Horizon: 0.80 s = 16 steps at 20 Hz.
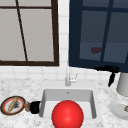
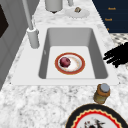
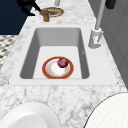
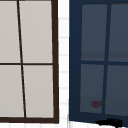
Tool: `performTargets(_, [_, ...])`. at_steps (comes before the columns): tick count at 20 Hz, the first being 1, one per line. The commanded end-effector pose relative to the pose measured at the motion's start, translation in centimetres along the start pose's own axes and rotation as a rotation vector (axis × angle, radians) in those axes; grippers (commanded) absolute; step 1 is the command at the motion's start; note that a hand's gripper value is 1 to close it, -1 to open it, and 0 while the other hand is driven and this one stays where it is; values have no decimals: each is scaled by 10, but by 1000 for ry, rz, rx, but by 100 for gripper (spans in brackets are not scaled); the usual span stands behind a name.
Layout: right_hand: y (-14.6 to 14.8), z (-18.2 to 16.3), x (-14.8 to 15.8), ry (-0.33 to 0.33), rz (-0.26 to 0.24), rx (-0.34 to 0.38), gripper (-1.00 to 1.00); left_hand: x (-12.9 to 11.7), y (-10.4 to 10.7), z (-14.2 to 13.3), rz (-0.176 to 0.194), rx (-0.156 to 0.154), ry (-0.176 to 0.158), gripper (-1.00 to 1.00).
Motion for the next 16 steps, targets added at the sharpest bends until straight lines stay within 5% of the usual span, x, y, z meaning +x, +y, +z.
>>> performTargets(1, [-12, -12, -30, -3, -2, -3, -100, 0, 0, 0, 0, 0, 0, 0])
performTargets(11, [-46, -37, -57, -43, -177, 98, -100, 0, 0, 0, 0, 0, 0, 0])
performTargets(16, [-61, -42, -64, -59, -312, 199, -100, 0, 0, 0, 0, 0, 0, 0])
